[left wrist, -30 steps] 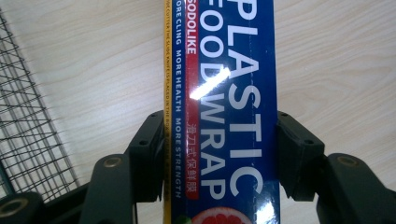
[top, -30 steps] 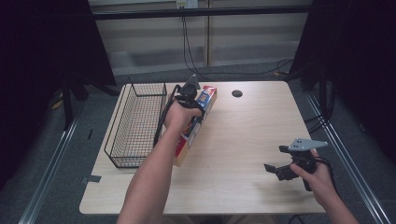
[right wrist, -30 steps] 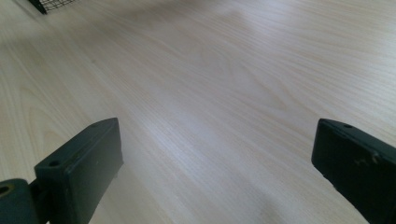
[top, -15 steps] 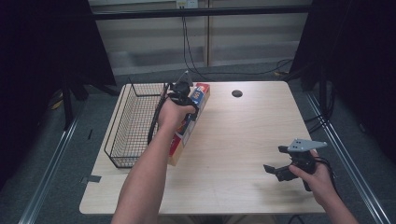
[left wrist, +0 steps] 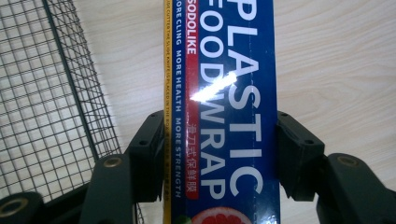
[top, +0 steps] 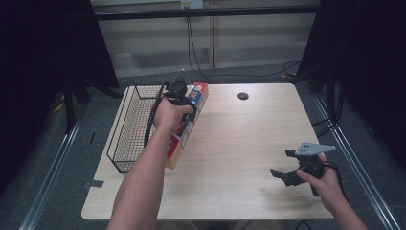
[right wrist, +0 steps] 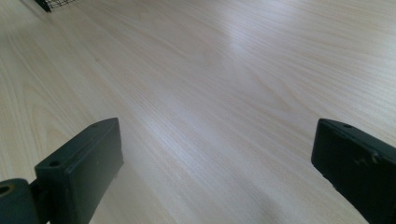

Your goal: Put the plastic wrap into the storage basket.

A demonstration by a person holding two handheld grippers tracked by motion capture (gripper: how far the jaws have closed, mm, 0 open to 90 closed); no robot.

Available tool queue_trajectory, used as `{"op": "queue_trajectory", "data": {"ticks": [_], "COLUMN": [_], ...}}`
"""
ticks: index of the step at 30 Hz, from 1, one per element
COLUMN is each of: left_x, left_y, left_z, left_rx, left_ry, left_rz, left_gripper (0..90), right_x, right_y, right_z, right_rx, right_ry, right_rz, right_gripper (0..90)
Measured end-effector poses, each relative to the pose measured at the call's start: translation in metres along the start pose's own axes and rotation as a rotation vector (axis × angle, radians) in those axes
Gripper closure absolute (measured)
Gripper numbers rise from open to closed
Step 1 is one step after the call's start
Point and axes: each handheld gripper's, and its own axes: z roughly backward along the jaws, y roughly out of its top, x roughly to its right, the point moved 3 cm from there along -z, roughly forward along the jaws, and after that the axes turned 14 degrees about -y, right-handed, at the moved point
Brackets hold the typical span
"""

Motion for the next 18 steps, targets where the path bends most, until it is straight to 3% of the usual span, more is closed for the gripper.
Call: {"op": "queue_trajectory", "data": {"ticks": [18], "left_x": [-0.011], "left_y": [-0.005], "left_z": [0.018], "left_rx": [0.017], "left_ry": [0.016], "left_rz": [0.037], "left_gripper": [43.4], "right_x": [0.001], "right_y": [0.0], "right_z": [0.001], "right_rx": [0.007], "right_ry": [-0.004], "right_rz": [-0.002], "right_gripper": [1.9]}}
